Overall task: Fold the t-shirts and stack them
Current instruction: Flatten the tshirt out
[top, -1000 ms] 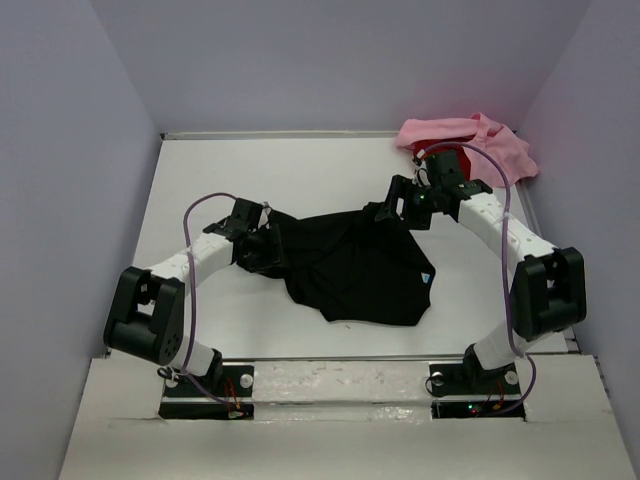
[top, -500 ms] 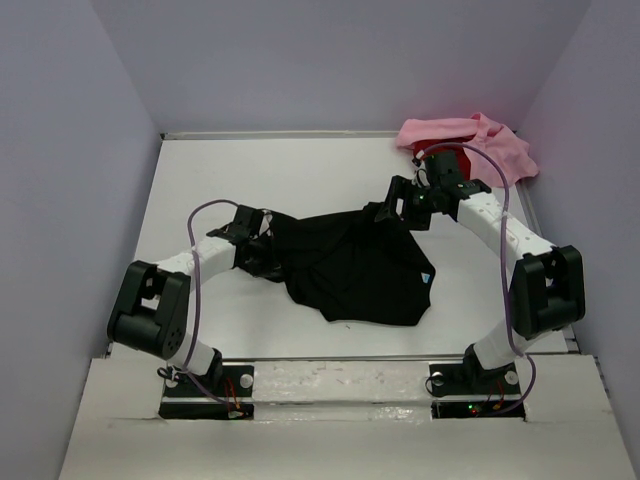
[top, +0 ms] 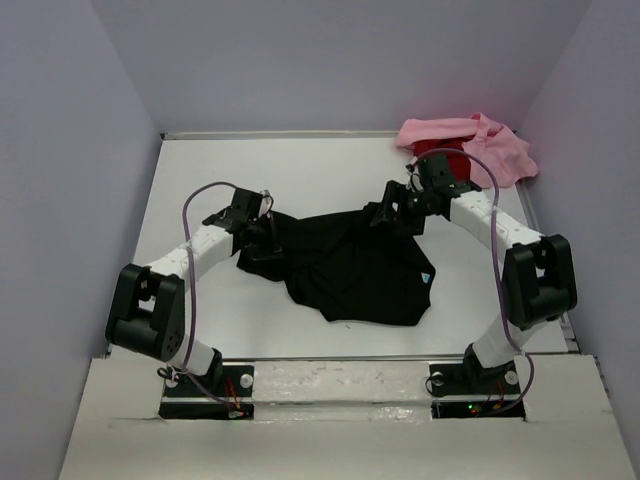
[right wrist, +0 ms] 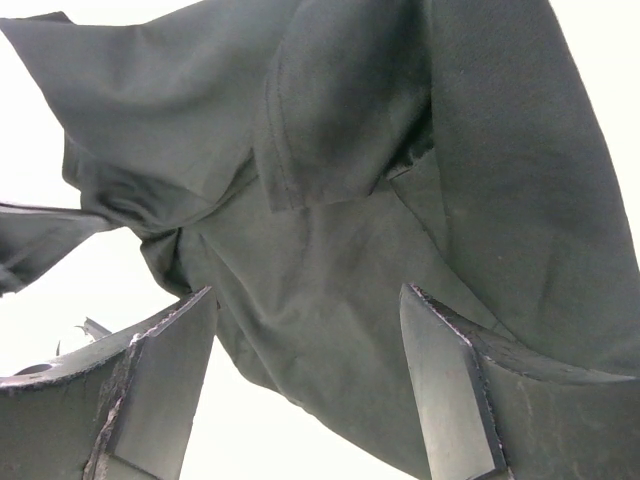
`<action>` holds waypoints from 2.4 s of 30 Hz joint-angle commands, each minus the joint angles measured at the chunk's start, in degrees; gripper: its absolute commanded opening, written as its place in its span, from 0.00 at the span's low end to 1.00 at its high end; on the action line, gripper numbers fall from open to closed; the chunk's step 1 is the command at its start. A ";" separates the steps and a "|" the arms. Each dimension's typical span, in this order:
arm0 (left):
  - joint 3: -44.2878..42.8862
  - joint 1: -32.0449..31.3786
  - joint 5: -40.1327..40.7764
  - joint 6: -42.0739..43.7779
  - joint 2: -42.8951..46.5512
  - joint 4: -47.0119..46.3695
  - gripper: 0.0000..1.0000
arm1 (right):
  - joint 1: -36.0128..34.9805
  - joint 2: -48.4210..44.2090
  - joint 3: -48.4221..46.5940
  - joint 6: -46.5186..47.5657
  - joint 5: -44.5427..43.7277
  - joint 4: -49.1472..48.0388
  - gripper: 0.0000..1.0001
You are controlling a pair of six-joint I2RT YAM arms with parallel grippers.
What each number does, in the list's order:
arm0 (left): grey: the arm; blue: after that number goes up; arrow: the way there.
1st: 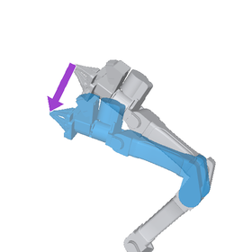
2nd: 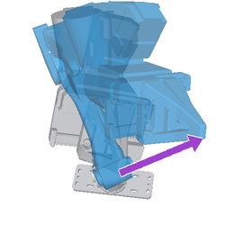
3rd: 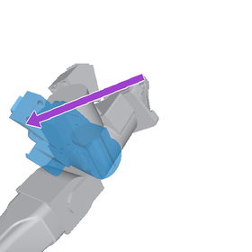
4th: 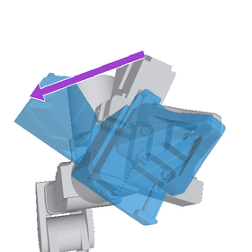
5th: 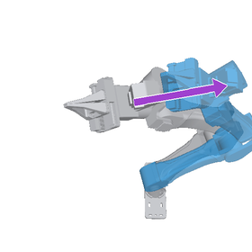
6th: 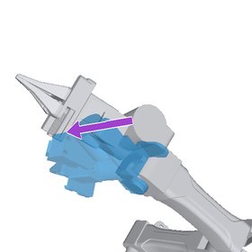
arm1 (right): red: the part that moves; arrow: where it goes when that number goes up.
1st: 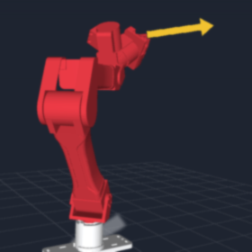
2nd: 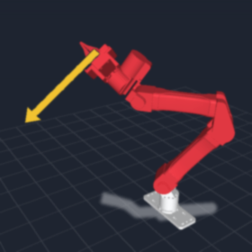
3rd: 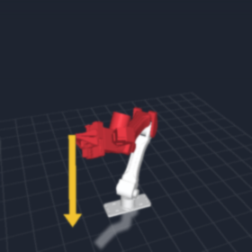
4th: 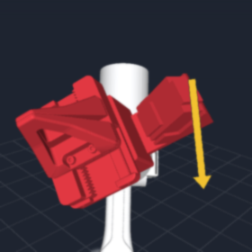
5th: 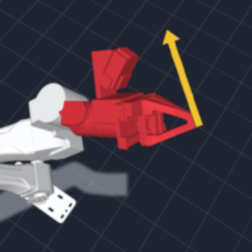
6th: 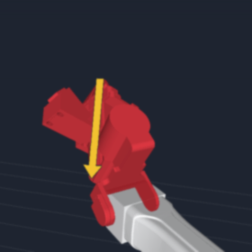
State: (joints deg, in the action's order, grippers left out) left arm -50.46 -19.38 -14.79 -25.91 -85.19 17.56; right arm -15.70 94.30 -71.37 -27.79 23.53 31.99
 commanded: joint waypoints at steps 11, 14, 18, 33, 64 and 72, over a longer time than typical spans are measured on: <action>-8.43 0.39 -0.07 0.77 1.87 4.50 0.00 | -12.85 11.17 -12.37 5.89 -8.48 0.70 0.78; -8.43 0.48 0.02 0.77 1.95 4.67 0.00 | -14.35 13.01 -16.32 9.68 -14.81 3.95 0.78; -8.43 0.74 0.20 0.86 2.22 4.85 0.00 | -14.88 13.10 -19.58 13.10 -21.58 6.06 0.79; -9.05 2.94 0.02 2.71 2.04 6.08 0.00 | -23.76 20.75 -32.07 32.71 -45.94 17.49 0.89; -11.15 6.28 -1.38 5.87 0.02 6.43 0.00 | -24.29 28.91 -35.15 19.88 -42.51 23.91 0.68; -11.33 7.51 -1.82 7.10 -0.15 6.87 0.00 | -24.81 32.78 -37.87 19.18 -44.53 24.00 0.00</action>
State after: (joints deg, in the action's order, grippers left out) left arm -59.51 -12.58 -15.27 -20.60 -85.67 23.20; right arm -39.90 125.78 -105.84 -7.75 -19.55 56.34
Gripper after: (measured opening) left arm 0.014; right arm 0.041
